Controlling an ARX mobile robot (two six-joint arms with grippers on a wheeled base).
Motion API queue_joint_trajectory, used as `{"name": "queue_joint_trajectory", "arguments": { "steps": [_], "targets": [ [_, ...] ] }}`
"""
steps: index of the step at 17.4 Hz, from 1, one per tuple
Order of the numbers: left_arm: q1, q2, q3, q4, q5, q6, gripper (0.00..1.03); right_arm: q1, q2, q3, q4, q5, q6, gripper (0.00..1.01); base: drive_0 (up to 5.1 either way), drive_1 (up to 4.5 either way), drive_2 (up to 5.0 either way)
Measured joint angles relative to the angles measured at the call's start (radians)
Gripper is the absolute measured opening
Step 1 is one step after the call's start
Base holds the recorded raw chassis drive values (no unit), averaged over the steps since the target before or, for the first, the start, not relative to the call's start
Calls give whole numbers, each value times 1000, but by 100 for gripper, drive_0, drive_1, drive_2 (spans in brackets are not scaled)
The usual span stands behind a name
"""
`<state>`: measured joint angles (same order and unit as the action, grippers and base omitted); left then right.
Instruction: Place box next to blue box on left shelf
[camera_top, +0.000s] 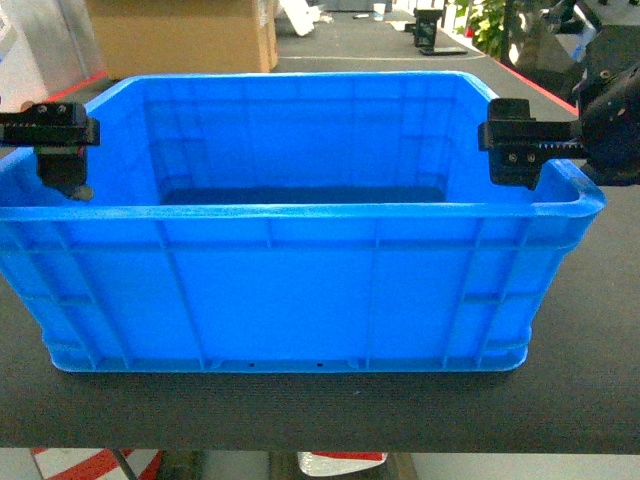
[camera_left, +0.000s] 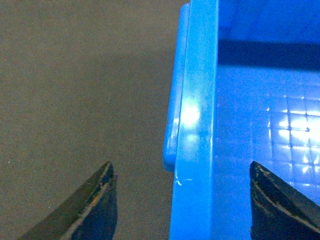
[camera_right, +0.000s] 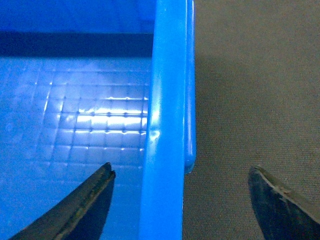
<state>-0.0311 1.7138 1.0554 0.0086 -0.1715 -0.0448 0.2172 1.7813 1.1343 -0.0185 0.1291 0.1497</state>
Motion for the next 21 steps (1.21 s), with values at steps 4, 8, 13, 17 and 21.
{"name": "queue_joint_trajectory", "arguments": {
  "steps": [4, 8, 13, 17, 21],
  "targets": [
    [0, 8, 10, -23, 0, 0, 38, 0, 4, 6, -6, 0, -5, 45, 0, 0, 0],
    [-9, -5, 16, -72, 63, -35, 10, 4, 4, 8, -12, -6, 3, 11, 0, 0, 0],
    [-29, -40, -13, -34, 33, -61, 9, -3, -19, -29, 30, -7, 15, 10, 0, 0, 0],
    [-84, -134, -91, 23, -14, -62, 9, -22, -133, -153, 93, 23, 18, 10, 0, 0, 0],
    [-125, -272, -163, 81, -56, -66, 9, -31, -288, -275, 179, 43, 17, 10, 0, 0, 0]
  ]
}}
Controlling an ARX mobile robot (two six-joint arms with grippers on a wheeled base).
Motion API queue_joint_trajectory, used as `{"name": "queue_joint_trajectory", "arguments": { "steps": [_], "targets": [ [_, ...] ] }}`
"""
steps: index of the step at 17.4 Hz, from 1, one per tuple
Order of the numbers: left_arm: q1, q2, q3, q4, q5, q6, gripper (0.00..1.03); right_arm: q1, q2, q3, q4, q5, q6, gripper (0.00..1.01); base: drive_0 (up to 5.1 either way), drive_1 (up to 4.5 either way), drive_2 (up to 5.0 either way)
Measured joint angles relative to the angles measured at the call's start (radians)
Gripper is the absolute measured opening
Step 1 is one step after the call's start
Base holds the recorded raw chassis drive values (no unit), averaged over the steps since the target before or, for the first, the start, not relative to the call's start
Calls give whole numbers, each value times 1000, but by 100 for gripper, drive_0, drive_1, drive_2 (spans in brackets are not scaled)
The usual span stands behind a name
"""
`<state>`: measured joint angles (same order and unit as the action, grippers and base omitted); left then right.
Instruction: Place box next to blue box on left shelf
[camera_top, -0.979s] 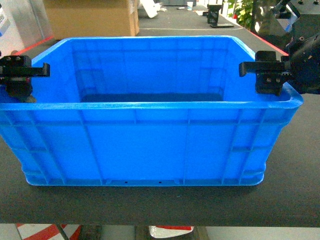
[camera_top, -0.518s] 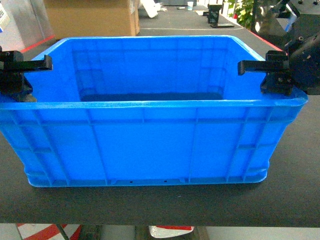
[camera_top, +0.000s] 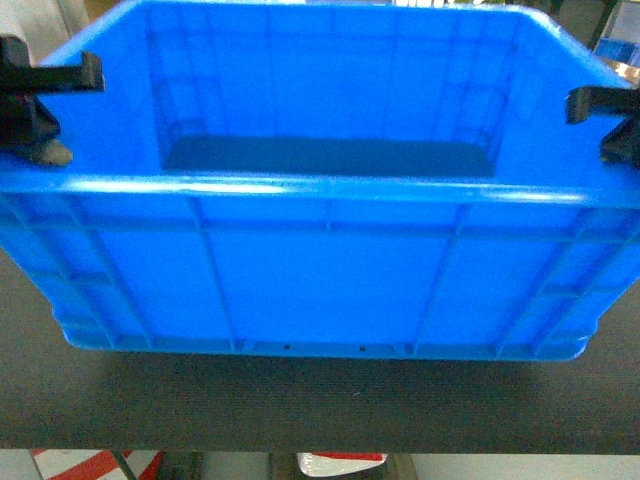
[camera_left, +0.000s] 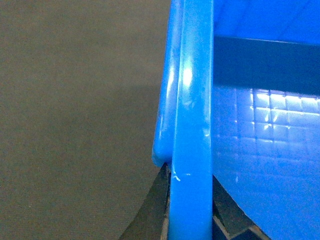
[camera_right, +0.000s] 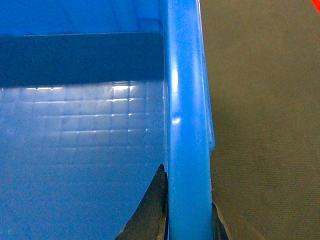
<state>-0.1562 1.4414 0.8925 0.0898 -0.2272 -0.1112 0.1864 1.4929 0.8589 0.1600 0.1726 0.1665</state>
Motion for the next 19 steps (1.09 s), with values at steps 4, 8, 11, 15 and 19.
{"name": "queue_joint_trajectory", "arguments": {
  "steps": [4, 8, 11, 15, 19],
  "targets": [
    [-85, -290, -196, -37, -105, -11, 9, -11, -298, -224, -10, 5, -2, 10, 0, 0, 0],
    [-154, -485, -288, -79, -165, -29, 9, 6, -525, -320, -63, 40, -19, 10, 0, 0, 0],
    [-182, -574, -314, -53, -196, -32, 9, 26, -620, -329, -50, 68, -51, 10, 0, 0, 0],
    [-182, -559, -317, -76, -195, -34, 9, 29, -609, -335, -70, 73, -54, 10, 0, 0, 0],
    [-182, -563, -317, -68, -196, -35, 9, 30, -609, -335, -56, 73, -54, 10, -74, -74, -74]
  ]
}}
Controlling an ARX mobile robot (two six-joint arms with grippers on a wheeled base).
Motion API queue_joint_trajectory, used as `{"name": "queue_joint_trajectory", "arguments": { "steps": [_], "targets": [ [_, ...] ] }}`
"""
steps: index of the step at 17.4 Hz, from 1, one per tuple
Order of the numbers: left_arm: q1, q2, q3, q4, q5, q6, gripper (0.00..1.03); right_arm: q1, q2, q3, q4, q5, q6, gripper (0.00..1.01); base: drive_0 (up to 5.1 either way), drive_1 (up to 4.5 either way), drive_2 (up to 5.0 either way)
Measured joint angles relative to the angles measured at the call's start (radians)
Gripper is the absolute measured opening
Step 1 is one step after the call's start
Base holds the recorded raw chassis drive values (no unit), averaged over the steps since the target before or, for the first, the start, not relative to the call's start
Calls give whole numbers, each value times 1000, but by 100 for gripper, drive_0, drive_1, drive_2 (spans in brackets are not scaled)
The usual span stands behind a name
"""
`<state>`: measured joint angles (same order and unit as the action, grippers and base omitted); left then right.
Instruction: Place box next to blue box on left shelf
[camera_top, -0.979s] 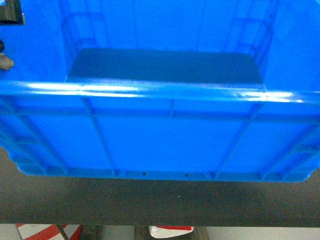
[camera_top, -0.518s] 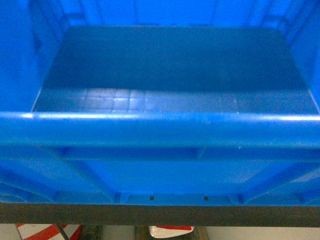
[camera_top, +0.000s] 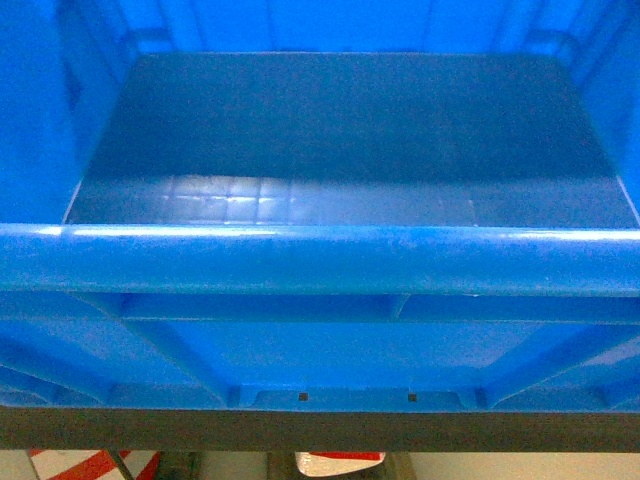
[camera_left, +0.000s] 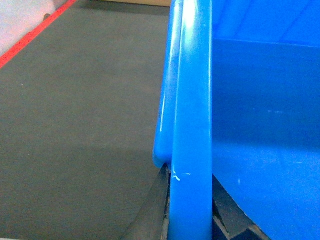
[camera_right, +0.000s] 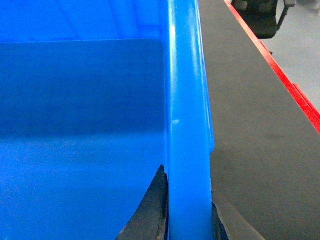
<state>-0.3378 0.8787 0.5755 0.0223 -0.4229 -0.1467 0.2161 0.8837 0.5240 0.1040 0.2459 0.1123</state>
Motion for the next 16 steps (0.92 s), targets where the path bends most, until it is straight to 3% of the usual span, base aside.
{"name": "queue_joint_trajectory", "arguments": {
  "steps": [16],
  "targets": [
    [0, 0, 0, -1, 1, -2, 9, 0, -2, 0, -5, 0, 0, 10, -167, -167, -167]
  ]
}}
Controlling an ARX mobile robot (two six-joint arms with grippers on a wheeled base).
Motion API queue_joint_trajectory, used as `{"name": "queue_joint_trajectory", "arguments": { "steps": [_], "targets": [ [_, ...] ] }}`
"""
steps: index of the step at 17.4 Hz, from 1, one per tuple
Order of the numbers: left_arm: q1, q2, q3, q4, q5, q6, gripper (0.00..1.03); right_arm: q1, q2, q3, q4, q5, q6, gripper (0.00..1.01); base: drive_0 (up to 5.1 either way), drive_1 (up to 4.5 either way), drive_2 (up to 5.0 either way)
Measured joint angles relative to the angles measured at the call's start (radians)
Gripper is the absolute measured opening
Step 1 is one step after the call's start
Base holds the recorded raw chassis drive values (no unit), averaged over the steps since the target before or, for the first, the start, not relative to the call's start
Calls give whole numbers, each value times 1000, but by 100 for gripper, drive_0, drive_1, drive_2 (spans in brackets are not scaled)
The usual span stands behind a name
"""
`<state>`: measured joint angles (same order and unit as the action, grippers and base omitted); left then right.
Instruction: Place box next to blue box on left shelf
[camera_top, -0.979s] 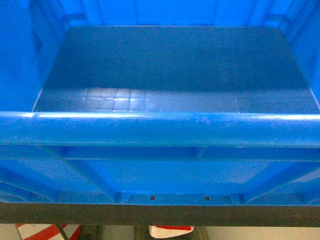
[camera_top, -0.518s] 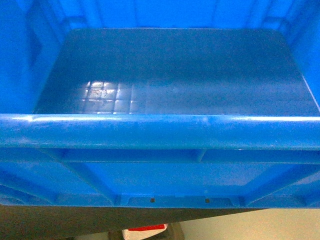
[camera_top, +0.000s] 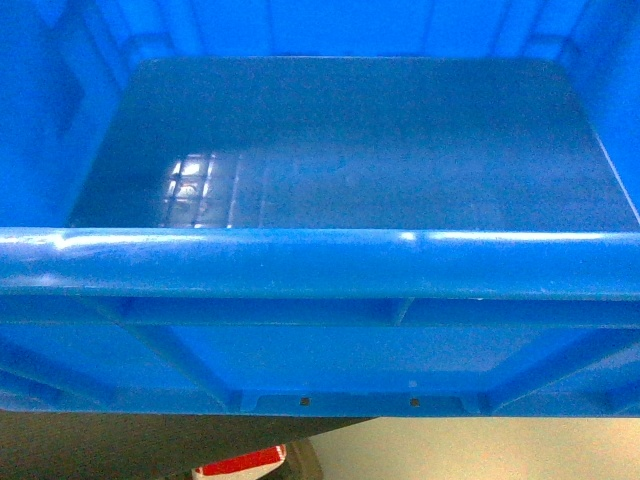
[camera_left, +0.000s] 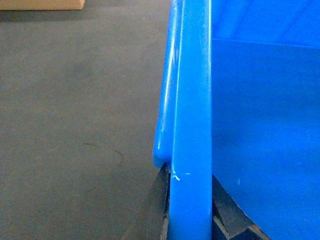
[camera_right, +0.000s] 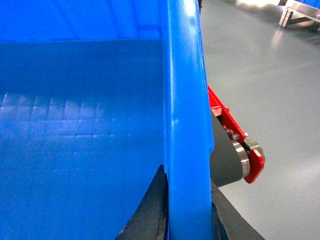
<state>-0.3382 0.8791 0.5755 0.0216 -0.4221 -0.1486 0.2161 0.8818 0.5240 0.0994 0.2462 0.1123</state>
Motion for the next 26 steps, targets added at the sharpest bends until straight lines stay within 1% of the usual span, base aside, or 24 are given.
{"name": "queue_joint_trajectory", "arguments": {
  "steps": [26],
  "targets": [
    [0, 0, 0, -1, 0, -1, 9, 0, 0, 0, -1, 1, 0, 10, -163, -163, -163]
  ]
}}
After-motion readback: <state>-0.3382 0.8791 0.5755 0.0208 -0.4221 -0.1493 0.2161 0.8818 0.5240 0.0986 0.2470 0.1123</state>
